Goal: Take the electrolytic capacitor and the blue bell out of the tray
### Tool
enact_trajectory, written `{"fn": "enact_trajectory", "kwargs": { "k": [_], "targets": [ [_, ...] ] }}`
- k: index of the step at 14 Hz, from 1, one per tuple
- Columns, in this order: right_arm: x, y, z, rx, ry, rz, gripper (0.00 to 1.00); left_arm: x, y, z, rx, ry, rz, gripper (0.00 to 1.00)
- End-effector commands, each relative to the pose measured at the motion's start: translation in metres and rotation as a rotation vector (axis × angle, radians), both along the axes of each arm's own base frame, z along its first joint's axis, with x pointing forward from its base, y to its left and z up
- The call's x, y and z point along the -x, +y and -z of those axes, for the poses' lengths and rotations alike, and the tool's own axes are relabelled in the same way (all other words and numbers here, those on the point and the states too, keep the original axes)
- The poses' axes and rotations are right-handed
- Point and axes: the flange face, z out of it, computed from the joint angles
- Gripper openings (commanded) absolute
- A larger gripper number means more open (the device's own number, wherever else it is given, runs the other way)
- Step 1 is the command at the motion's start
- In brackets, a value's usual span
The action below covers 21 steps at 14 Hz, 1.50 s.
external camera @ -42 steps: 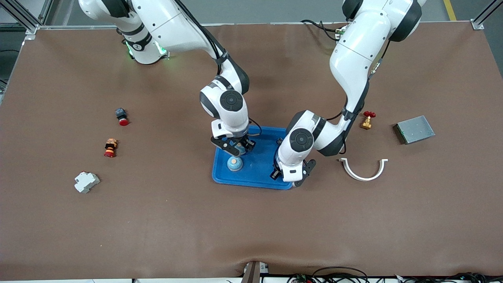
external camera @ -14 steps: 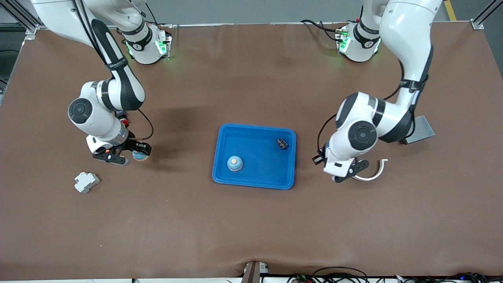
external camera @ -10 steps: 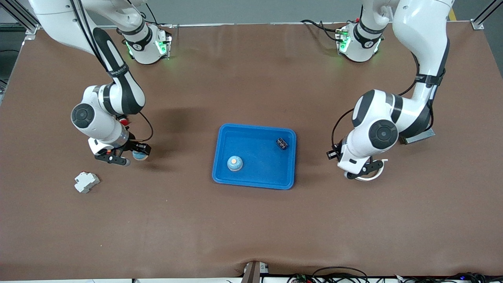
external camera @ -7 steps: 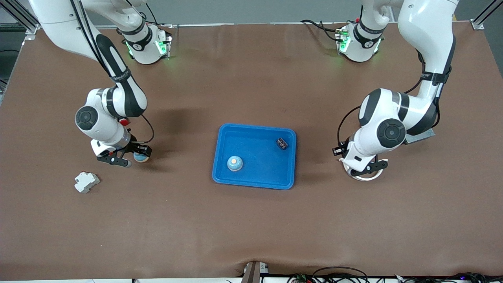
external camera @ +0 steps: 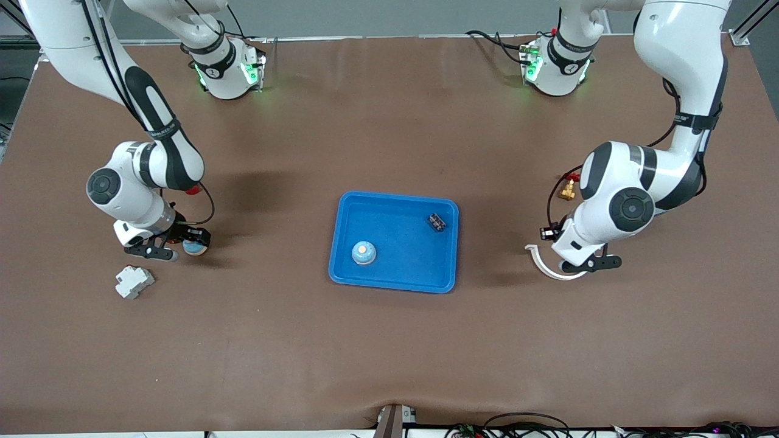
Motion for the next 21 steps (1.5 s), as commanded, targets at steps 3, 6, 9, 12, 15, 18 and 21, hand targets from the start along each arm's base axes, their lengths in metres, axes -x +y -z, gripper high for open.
{"fn": "enact_trajectory", "kwargs": {
  "k": [3,6,9,12,15,18,21],
  "targets": [
    [-0.002,0.001,0.017,0.000,-0.027,-0.006,0.00,0.014,0.019,0.018,0.010,-0.059,0.020,0.00],
    [-0.009,0.002,0.016,-0.002,-0.032,0.004,0.62,0.025,0.021,0.031,0.017,-0.080,0.022,0.00],
    [-0.013,0.017,0.003,-0.008,-0.034,-0.026,1.00,0.029,0.022,0.038,0.020,-0.088,0.022,0.00],
    [-0.032,0.059,-0.045,-0.031,0.081,0.023,1.00,0.034,0.023,0.048,0.025,-0.103,0.023,0.00],
    [-0.048,0.130,-0.080,-0.026,0.119,0.166,1.00,0.033,0.036,0.053,0.005,-0.124,0.039,0.00],
    [-0.054,0.203,-0.104,-0.038,0.067,0.277,1.00,0.033,0.041,0.058,-0.010,-0.126,0.058,0.00],
    [-0.057,0.264,-0.104,-0.047,0.050,0.373,1.00,0.034,0.041,0.067,-0.008,-0.115,0.055,0.00]
  ]
}}
